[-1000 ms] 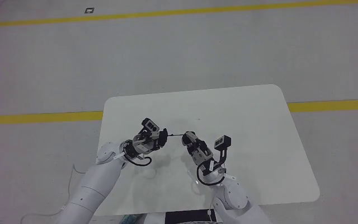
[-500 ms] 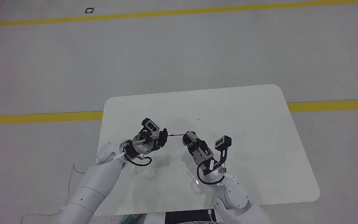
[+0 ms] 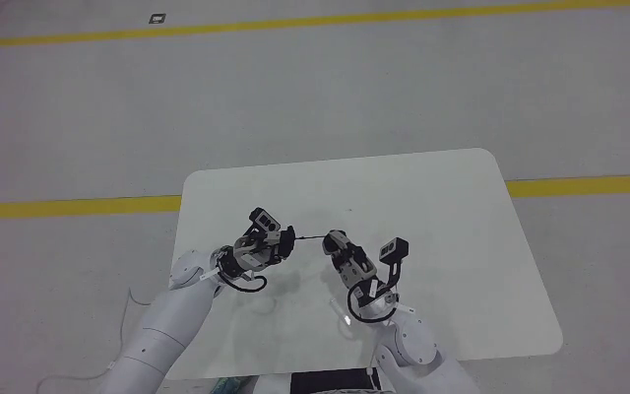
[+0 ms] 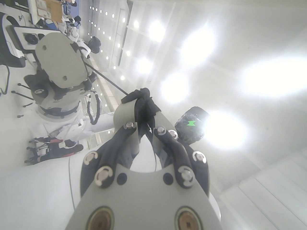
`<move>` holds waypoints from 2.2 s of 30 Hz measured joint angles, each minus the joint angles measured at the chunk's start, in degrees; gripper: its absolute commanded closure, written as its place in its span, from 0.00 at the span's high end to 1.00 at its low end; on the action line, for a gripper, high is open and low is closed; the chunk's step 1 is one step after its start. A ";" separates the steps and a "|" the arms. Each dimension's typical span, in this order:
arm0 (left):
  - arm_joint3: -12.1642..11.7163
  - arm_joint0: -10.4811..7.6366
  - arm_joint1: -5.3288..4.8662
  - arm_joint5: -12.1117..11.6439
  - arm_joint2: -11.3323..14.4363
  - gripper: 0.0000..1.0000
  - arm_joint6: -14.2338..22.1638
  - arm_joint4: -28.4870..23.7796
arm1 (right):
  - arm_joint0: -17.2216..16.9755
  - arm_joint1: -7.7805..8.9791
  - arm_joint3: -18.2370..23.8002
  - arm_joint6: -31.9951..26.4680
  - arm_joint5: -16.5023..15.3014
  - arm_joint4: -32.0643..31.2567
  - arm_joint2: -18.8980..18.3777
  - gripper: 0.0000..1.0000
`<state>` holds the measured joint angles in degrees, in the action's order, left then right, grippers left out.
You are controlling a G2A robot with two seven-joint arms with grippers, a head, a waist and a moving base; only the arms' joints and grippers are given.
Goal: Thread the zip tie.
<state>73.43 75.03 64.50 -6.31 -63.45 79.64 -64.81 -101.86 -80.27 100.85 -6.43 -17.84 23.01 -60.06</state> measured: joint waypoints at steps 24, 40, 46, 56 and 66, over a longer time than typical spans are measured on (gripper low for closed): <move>0.00 0.00 0.00 0.00 0.00 0.00 0.00 0.00 | 0.20 0.22 -0.96 0.89 -0.45 0.26 -0.45 0.00; 0.00 0.00 0.00 0.00 0.00 0.00 0.00 0.00 | -0.35 0.46 -0.99 1.36 -0.87 0.46 -1.41 0.00; 0.00 0.00 0.00 0.00 0.00 0.00 0.00 0.00 | -0.47 0.52 -0.86 1.45 -0.90 0.46 -1.53 0.00; 0.00 0.00 0.00 0.00 0.00 0.00 0.00 0.00 | -0.37 0.58 -1.28 1.88 0.39 0.97 -1.65 1.00; 0.00 0.00 0.00 0.00 0.00 0.00 0.00 0.00 | -0.51 0.71 0.06 4.26 3.93 2.19 -2.96 1.00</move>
<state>73.44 75.03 64.50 -6.31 -63.45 79.64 -64.81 -102.37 -79.56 100.92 -2.17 -13.92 25.20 -63.02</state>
